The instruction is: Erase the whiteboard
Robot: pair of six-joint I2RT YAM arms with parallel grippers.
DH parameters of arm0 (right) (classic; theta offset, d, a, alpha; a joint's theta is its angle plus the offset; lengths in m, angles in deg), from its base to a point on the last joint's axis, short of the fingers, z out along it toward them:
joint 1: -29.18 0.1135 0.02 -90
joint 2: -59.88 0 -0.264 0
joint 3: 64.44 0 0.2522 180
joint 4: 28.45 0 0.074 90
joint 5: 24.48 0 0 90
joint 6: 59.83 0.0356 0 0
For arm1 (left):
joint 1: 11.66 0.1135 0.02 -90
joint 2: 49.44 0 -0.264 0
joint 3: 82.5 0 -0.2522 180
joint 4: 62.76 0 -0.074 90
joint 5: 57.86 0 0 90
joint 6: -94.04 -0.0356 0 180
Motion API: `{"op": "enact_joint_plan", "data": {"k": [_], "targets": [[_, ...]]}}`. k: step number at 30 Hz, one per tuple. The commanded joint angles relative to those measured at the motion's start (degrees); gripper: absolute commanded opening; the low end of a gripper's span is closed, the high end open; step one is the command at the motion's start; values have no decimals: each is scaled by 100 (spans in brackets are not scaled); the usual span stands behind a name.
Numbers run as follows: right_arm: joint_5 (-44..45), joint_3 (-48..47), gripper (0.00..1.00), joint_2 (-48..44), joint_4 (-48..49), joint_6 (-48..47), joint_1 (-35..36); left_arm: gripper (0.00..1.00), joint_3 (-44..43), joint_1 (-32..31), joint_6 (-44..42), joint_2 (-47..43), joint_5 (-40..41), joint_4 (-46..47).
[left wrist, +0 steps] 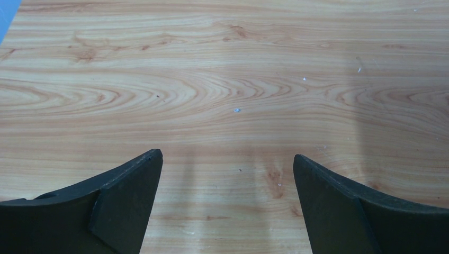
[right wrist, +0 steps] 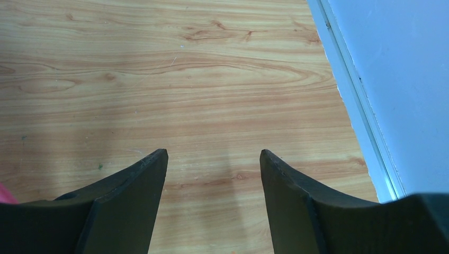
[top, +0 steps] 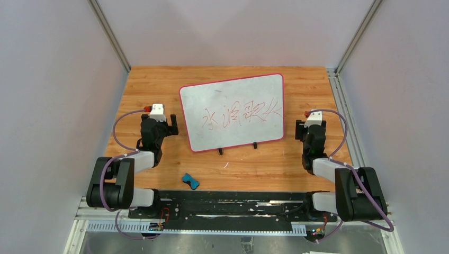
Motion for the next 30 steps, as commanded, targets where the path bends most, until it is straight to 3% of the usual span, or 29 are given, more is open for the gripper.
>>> {"op": "enact_joint_plan", "data": {"k": [1, 11, 16, 22, 27, 29, 30], "targets": [[13, 29, 66, -22, 142, -50, 79, 98, -130, -18, -74, 32, 9, 190], [266, -19, 67, 513, 480, 98, 43, 99, -137, -18, -74, 33, 9, 189], [200, 219, 69, 730, 1168, 22, 41, 99, -135, -18, -68, 33, 14, 190], [200, 184, 69, 697, 1058, 29, 40, 99, -131, -18, -73, 30, 14, 190], [321, 331, 54, 552, 1386, -105, 116, 100, -137, -18, -70, 29, 14, 190], [777, 300, 55, -92, 920, -282, 437, 100, -136, -18, -71, 33, 13, 190], [859, 130, 56, -527, 106, -234, 542, 99, -129, -18, -74, 33, 13, 188]]}}
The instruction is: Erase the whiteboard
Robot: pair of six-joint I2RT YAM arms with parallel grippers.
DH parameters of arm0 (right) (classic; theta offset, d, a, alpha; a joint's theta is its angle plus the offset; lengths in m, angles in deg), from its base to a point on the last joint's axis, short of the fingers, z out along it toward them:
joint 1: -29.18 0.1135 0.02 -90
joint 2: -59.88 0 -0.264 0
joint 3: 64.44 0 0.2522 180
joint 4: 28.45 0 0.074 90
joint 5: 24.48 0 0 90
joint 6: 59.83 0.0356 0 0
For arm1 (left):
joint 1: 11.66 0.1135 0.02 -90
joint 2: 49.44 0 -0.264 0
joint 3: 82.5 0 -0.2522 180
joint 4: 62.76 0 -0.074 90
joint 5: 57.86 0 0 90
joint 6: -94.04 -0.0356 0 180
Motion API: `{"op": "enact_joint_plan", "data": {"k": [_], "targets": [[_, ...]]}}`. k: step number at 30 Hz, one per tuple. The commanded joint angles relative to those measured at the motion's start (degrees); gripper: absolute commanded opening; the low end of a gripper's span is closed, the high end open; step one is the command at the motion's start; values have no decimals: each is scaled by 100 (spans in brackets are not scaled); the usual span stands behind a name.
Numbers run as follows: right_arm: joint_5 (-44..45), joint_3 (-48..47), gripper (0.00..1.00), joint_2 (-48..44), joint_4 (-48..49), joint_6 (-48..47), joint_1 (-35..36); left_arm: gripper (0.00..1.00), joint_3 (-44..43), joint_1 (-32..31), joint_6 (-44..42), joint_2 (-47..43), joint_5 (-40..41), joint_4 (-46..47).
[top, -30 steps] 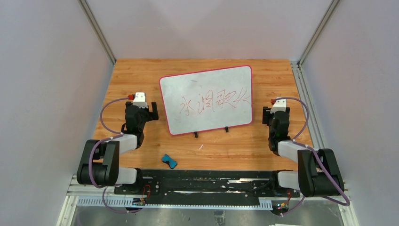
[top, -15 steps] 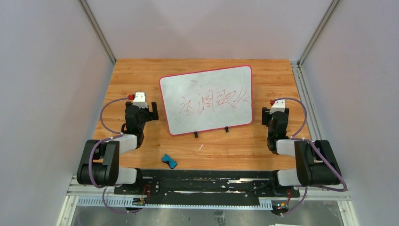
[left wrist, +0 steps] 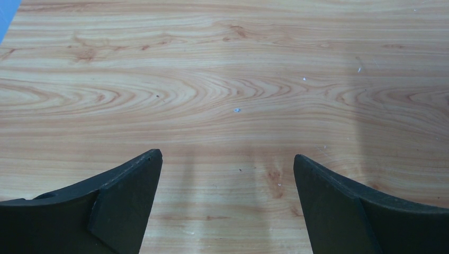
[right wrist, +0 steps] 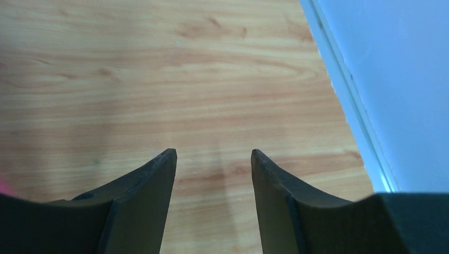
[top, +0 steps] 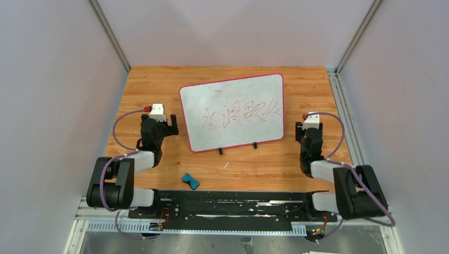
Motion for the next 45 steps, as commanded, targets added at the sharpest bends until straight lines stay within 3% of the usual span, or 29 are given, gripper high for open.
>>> {"op": "enact_joint_plan", "data": {"k": [1, 5, 8, 9, 10, 16, 19, 25, 30, 34, 38, 45], "targets": [[521, -393, 56, -1544, -1667, -16, 482, 99, -131, -18, -69, 33, 14, 190], [-162, -1619, 53, -3252, -5222, 1347, 494, 99, -132, -18, -72, 33, 13, 190], [-1189, -2270, 27, -3934, -6489, 2040, 498, 99, -132, -18, -74, 33, 12, 189], [-1670, -2453, 10, -4078, -6780, 2082, 499, 99, -128, -18, -73, 33, 16, 190], [-2130, -2732, 2, -4150, -7044, 2141, 497, 99, -134, -18, -74, 33, 15, 190], [-4738, -3817, 1, -3802, -8306, 2455, 501, 96, -130, -18, -74, 32, 14, 190], [-5314, -4100, 1, -3598, -8640, 2507, 624, 94, -134, -18, -73, 33, 14, 190], [-4444, -4609, 0, -3115, -9304, 2394, 2077, 80, -221, -2, -201, -24, -291, 39], [-2915, -5131, 1, -2003, -9645, 2190, 4082, 80, -1207, 90, -504, 63, -358, -1878], [-1950, -5744, 3, -727, -9883, 1948, 5355, 80, -1348, 935, -202, 114, -1911, -2026], [-2040, -6238, 11, 348, -9858, 1738, 5842, 78, -1490, 1680, 134, 278, -3123, -2060], [-2185, -6643, 22, 1247, -9268, 1689, 6257, 75, -1508, 1784, 37, 398, -3625, -2096]]}}
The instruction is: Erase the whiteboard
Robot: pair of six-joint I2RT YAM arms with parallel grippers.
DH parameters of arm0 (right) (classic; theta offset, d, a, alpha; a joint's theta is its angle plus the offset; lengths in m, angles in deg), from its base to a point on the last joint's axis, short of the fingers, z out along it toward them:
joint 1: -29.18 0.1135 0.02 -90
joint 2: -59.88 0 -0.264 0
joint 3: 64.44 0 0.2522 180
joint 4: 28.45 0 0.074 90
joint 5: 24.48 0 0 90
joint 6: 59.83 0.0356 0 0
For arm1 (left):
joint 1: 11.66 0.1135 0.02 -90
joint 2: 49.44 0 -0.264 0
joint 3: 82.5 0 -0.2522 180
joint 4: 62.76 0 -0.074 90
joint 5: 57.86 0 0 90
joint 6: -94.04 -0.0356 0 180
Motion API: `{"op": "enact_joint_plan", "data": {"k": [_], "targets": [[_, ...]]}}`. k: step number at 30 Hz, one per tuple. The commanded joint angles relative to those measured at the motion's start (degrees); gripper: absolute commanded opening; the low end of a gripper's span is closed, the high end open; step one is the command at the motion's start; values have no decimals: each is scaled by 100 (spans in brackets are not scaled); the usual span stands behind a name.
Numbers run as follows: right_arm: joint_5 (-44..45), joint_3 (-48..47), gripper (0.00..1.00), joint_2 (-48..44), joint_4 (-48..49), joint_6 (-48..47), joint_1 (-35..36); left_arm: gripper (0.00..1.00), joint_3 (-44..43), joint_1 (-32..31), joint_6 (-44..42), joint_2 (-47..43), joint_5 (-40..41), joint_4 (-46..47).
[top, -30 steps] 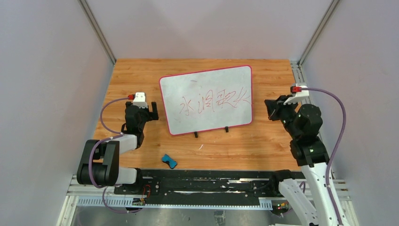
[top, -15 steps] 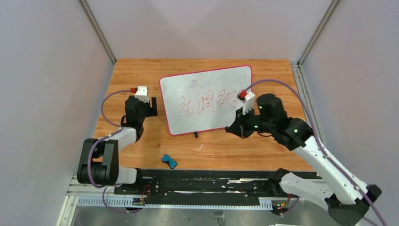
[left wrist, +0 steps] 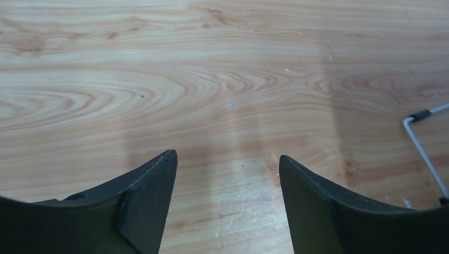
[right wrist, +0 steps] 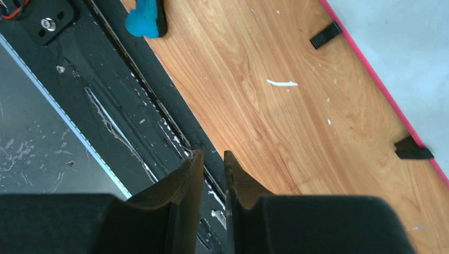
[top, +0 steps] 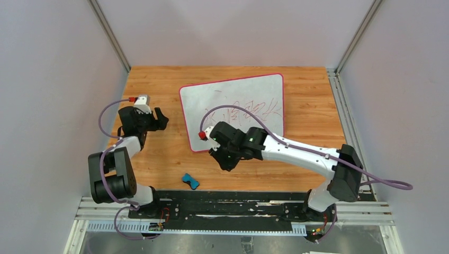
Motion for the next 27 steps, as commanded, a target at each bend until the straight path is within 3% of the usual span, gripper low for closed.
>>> {"op": "enact_joint_plan", "data": {"k": [1, 7, 13, 20, 27], "targets": [[199, -426, 23, 338, 257, -133, 310, 75, -122, 17, -4, 8, -688, -38], [248, -860, 24, 1158, 297, -126, 568, 74, -125, 16, -48, 36, -858, -38], [-161, -958, 62, 1732, 876, 4, 736, 74, -149, 16, -23, 130, -812, -15], [-313, -1071, 62, 2181, 1466, 207, 750, 72, -87, 22, -23, 103, -776, 66], [-370, -1743, 59, 3031, 1452, 223, 789, 72, -78, 18, 5, 141, -735, 121]]}}
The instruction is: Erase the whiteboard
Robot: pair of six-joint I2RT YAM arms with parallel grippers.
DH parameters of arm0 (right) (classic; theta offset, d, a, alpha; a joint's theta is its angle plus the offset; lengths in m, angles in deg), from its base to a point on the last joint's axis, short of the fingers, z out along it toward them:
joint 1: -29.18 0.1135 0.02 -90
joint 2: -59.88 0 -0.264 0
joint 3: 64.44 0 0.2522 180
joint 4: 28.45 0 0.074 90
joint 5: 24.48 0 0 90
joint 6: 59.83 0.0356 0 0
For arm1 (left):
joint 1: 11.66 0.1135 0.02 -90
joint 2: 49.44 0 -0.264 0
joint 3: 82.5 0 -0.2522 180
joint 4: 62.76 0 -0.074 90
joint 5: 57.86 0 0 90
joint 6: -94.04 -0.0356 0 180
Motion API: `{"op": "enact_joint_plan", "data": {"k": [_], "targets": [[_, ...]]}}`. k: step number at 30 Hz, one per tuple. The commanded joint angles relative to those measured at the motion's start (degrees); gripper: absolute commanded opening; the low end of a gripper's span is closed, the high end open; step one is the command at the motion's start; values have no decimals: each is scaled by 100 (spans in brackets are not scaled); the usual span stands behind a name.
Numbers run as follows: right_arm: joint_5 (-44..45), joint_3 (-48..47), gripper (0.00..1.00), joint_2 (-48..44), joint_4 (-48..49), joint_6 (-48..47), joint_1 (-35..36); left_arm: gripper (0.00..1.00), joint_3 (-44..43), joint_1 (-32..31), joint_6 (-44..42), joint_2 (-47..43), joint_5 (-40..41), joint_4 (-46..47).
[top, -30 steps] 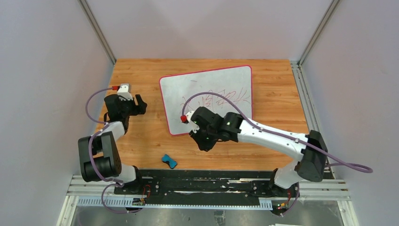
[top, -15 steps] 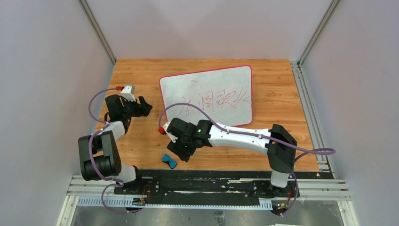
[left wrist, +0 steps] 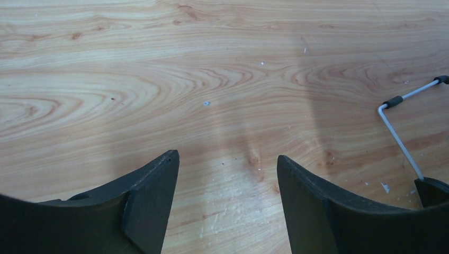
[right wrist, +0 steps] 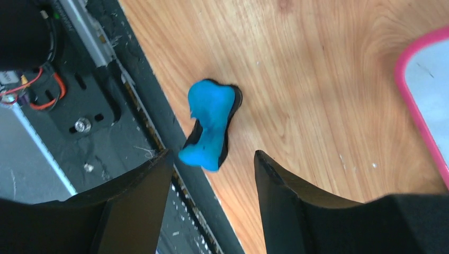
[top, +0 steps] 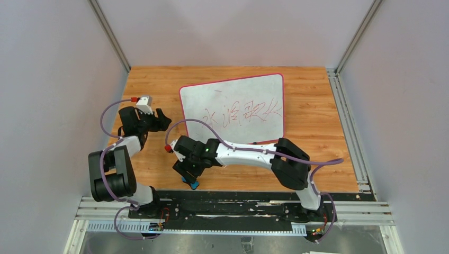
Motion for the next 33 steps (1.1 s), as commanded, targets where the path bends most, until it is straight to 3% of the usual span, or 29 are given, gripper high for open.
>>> {"op": "enact_joint_plan", "data": {"k": [1, 33], "targets": [[-27, -360, 58, 430, 80, 87, 109, 72, -78, 23, 7, 41, -40, 166], [-59, -81, 51, 699, 360, 391, 205, 72, -141, 27, 55, 145, -13, 166]]}}
